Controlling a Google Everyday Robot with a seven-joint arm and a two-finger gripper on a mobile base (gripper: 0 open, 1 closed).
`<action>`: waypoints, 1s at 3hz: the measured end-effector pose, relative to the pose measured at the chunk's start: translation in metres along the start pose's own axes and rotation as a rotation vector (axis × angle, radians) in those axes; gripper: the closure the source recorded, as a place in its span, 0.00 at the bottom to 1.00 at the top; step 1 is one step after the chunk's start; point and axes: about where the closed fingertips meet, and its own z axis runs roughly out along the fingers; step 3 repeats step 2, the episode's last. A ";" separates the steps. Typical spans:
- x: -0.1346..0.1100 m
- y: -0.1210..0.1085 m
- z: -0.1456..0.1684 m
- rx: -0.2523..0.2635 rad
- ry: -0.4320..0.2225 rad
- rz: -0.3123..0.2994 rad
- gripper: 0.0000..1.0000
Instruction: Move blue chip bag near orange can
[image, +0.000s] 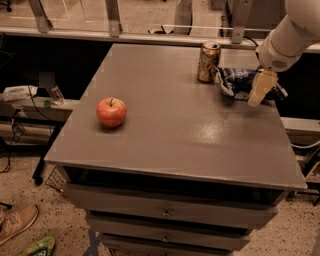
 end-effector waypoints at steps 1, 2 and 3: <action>0.023 -0.011 -0.035 0.073 0.077 0.036 0.00; 0.063 -0.015 -0.068 0.132 0.159 0.121 0.00; 0.063 -0.015 -0.068 0.132 0.159 0.121 0.00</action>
Offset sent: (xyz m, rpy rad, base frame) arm -0.0606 -0.1222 0.0896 -0.1586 -0.1168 -0.3650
